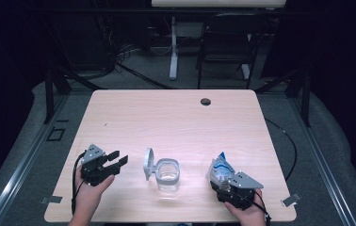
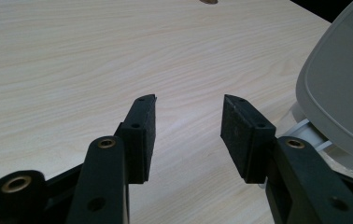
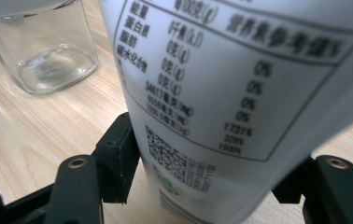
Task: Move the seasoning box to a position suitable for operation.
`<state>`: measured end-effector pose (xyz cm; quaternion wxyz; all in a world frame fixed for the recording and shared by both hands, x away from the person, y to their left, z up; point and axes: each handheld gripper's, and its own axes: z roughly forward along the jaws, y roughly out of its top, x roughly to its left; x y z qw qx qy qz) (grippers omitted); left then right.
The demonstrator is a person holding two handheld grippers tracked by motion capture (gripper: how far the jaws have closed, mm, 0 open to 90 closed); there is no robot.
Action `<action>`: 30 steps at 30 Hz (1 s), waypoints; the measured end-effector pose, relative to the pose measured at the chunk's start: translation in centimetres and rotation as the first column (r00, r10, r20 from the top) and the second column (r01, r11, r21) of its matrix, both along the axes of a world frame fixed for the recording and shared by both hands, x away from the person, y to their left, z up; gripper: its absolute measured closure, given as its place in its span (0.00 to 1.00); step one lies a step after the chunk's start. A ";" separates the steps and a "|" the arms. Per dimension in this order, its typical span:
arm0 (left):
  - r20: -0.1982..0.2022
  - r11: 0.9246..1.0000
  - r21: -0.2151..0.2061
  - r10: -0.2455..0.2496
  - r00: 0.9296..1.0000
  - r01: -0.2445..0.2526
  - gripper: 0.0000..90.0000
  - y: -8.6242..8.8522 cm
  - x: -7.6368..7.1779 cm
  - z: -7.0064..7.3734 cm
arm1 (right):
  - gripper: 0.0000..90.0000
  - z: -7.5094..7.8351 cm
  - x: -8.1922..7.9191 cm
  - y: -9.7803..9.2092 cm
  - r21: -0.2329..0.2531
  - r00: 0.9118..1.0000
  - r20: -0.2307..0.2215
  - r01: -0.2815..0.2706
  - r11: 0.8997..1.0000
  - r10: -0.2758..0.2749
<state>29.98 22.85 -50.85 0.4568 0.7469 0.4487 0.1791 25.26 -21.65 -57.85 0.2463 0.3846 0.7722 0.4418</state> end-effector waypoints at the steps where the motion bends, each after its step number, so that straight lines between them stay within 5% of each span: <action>1: 0.000 1.000 0.000 0.000 1.000 0.000 0.62 0.0 0.0 0.0 | 0.41 0.0 0.0 0.0 -0.001 1.000 -0.001 -0.002 1.000 0.002; 30: 0.002 1.000 0.006 -0.004 1.000 0.004 0.62 0.1 0.0 0.0 | 0.43 0.2 -0.1 0.4 -0.003 0.999 -0.014 0.031 1.000 -0.031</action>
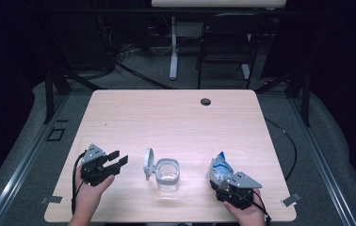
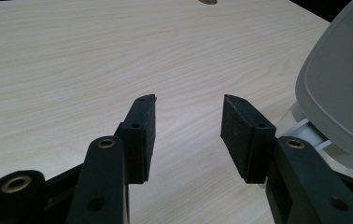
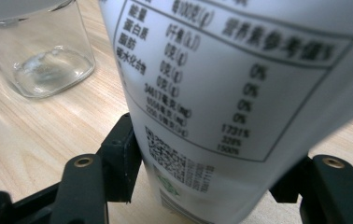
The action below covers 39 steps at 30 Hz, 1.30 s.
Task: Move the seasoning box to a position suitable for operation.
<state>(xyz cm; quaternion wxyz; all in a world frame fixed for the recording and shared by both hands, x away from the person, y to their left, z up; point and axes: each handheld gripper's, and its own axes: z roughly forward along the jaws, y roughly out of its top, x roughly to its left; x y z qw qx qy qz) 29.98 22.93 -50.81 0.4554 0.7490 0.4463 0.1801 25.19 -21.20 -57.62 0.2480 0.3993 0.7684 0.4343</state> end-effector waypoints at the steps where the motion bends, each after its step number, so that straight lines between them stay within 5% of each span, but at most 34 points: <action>1: 0.003 1.000 -0.002 0.000 1.000 0.000 0.61 0.0 0.0 0.0 | 0.43 0.0 0.0 0.0 0.000 1.000 0.001 0.001 1.000 -0.001; 9: 0.013 1.000 -0.002 0.012 1.000 -0.012 0.60 0.5 -0.1 0.1 | 0.43 0.2 0.1 0.2 -0.002 1.000 -0.009 0.002 1.000 -0.002; 21: 0.006 1.000 -0.014 0.021 1.000 -0.021 0.60 0.9 -0.2 0.2 | 0.43 1.6 -0.2 0.6 -0.003 0.999 0.048 -0.006 1.000 0.006; 39: 0.013 1.000 0.002 0.019 1.000 -0.019 0.60 1.2 -0.5 0.3 | 0.43 2.4 -0.4 0.5 0.011 0.998 0.070 0.003 1.000 -0.004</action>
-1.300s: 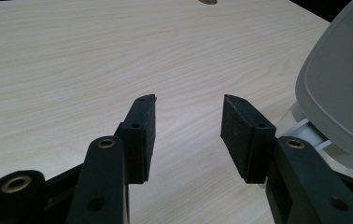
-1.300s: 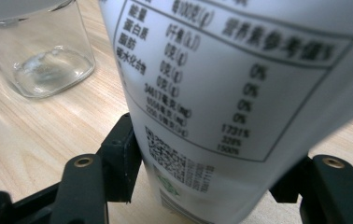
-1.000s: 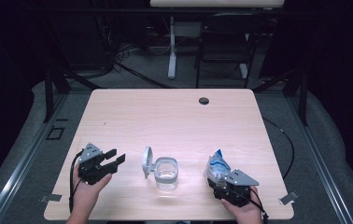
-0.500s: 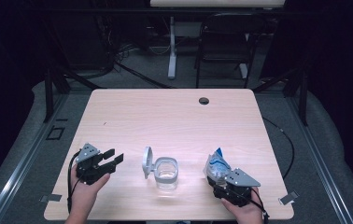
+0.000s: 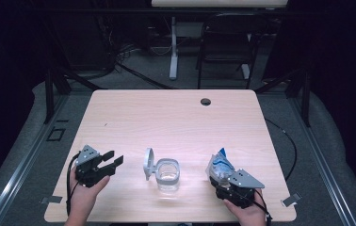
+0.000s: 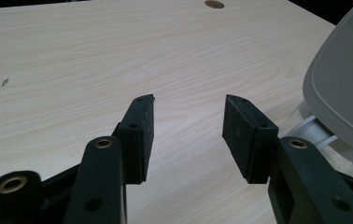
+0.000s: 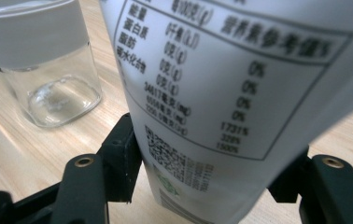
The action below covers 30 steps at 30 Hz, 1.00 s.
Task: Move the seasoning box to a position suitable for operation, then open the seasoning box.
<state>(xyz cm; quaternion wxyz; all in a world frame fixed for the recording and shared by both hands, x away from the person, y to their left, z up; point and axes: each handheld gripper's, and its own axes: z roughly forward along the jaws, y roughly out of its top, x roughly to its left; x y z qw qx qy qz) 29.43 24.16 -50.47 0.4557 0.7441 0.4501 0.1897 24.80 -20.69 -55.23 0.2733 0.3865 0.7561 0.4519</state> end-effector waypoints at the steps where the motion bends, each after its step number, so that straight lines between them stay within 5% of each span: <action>1: 0.003 1.000 -0.004 0.001 1.000 -0.001 0.60 0.0 0.0 0.0 | 0.43 0.1 0.0 0.0 -0.005 1.000 -0.001 0.000 1.000 0.000; 19: 0.001 1.000 -0.016 0.004 1.000 -0.004 0.59 0.3 0.0 0.1 | 0.43 0.8 0.4 0.2 -0.010 1.000 0.007 -0.012 1.000 0.012; 30: -0.001 1.000 -0.026 0.006 1.000 -0.006 0.59 0.2 -0.1 0.1 | 0.43 3.2 2.4 0.9 -0.058 0.999 0.046 -0.015 0.998 0.018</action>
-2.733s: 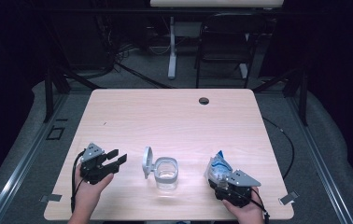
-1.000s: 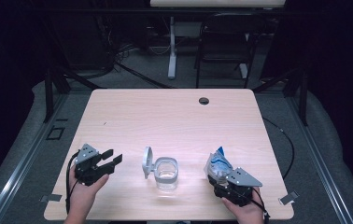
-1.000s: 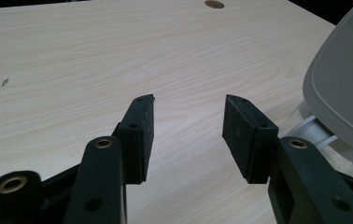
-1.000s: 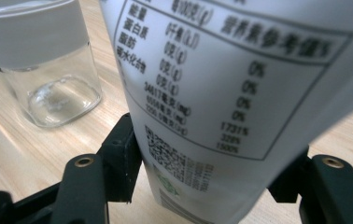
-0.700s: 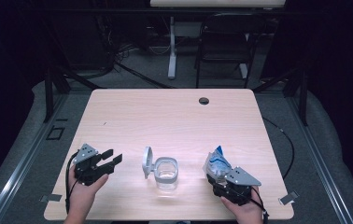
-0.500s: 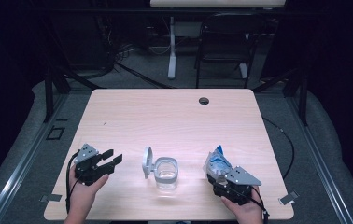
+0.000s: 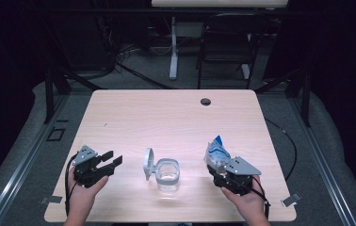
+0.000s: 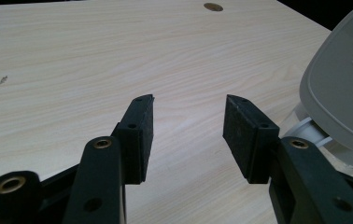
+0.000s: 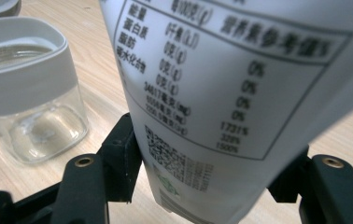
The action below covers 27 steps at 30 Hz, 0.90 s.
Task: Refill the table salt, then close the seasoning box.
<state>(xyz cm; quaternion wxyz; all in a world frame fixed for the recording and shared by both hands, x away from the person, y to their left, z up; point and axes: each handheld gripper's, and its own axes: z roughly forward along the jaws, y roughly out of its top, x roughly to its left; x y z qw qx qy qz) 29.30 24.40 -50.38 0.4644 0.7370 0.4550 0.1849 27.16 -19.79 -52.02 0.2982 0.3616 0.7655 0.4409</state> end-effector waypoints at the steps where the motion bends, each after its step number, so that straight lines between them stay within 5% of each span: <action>1: 0.006 1.000 -0.002 0.003 1.000 -0.003 0.59 0.0 0.0 0.0 | 0.44 0.2 0.2 0.1 -0.005 1.000 0.000 -0.003 1.000 0.003; 27: -0.014 1.000 -0.003 -0.006 1.000 0.006 0.59 0.0 0.4 -0.5 | 0.43 2.2 2.6 1.7 -0.130 0.999 0.028 -0.024 0.991 0.028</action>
